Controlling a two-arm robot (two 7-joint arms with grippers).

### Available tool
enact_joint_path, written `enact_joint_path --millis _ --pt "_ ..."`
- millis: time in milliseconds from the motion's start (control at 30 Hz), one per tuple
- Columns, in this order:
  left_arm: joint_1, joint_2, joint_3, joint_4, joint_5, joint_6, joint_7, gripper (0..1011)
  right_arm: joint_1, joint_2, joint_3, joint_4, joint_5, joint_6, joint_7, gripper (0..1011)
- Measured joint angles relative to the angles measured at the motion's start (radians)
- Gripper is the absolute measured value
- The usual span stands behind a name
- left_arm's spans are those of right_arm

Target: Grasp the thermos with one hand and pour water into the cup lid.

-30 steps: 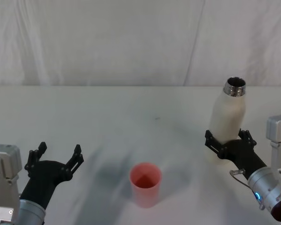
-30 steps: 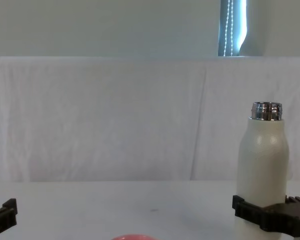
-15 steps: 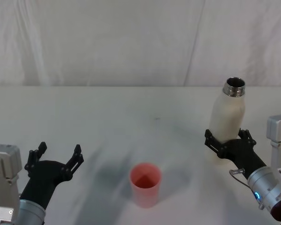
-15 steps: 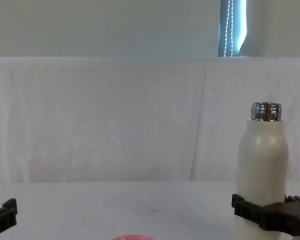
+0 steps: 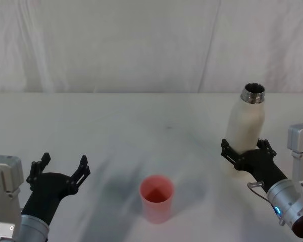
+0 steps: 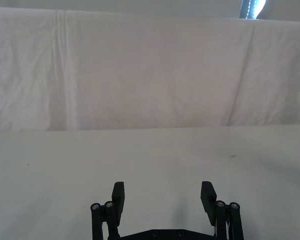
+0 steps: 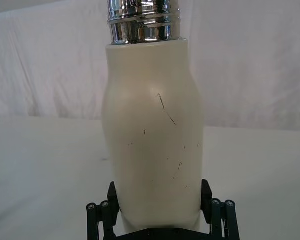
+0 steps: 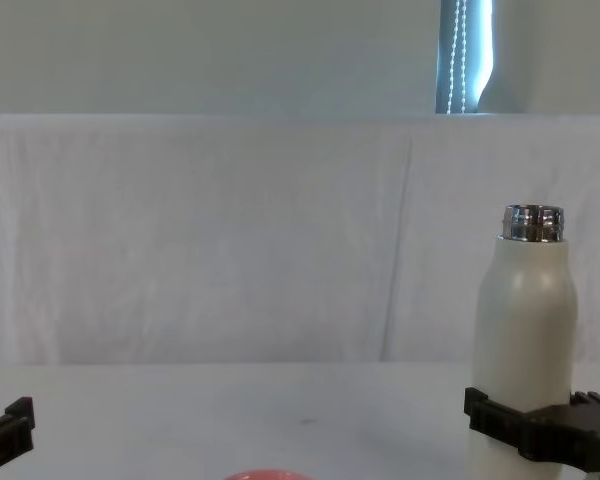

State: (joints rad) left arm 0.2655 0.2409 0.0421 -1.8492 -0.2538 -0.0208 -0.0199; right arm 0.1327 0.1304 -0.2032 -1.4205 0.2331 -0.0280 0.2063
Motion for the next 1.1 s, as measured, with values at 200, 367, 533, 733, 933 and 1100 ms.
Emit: enact_joint_path --millis 200,367,533,733,933,1100 --pt "0.0 0.0 0.0 0.0 0.0 0.0 0.0 1001 0.0 0.0 0.0 0.0 0.0 0.0 0.0 964" --pt "0.0 0.0 0.0 0.0 0.0 0.0 0.0 1001 0.0 0.0 0.0 0.0 0.0 0.0 0.0 964" --pt "0.0 0.0 0.0 0.0 0.0 0.0 0.0 1001 0.0 0.0 0.0 0.0 0.0 0.0 0.0 964" --pt "0.0 0.0 0.0 0.0 0.0 0.0 0.0 1001 -0.001 0.001 -0.001 -0.001 -0.003 0.0 0.0 964" --pt "0.0 0.0 0.0 0.0 0.0 0.0 0.0 1001 -0.006 0.011 -0.01 -0.018 -0.027 -0.002 -0.005 964" --pt "0.0 0.0 0.0 0.0 0.0 0.0 0.0 1001 -0.013 0.019 -0.014 -0.039 -0.045 -0.007 -0.008 964"
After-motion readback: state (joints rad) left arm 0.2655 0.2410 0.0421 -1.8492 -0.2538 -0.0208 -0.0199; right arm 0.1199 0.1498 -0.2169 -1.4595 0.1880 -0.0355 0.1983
